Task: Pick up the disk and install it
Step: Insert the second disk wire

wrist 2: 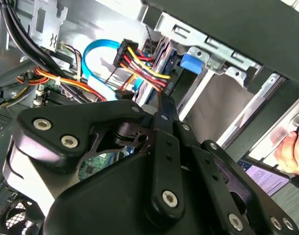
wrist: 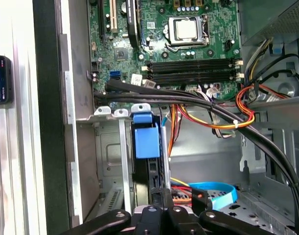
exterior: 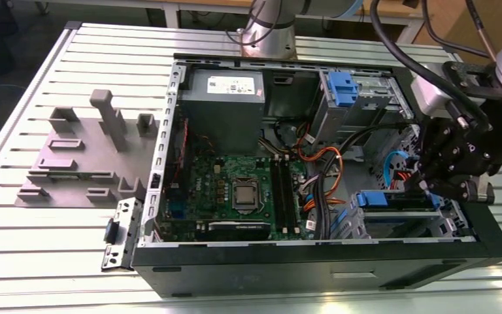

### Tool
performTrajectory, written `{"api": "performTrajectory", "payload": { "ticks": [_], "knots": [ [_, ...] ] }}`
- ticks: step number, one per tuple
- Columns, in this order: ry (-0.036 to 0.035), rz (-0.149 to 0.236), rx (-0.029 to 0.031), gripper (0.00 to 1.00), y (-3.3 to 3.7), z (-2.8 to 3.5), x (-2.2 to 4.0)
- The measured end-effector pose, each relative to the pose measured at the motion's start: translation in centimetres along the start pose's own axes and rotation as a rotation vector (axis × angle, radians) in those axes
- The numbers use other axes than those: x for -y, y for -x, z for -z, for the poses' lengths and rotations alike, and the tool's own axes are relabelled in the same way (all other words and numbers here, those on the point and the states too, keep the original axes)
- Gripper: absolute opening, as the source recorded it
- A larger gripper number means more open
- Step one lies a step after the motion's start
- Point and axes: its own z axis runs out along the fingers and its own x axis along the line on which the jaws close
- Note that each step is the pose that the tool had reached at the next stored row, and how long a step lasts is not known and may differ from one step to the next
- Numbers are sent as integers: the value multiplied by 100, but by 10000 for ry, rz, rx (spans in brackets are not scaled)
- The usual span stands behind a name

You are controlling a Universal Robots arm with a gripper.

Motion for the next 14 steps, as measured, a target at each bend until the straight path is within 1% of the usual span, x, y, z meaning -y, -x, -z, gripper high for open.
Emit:
{"api": "performTrajectory", "payload": {
  "ticks": [4, 14],
  "knots": [
    [0, -1, 1, 11, -5, -2, -40],
    [1, 1, 0, 11, -5, -2, -55]
  ]
}}
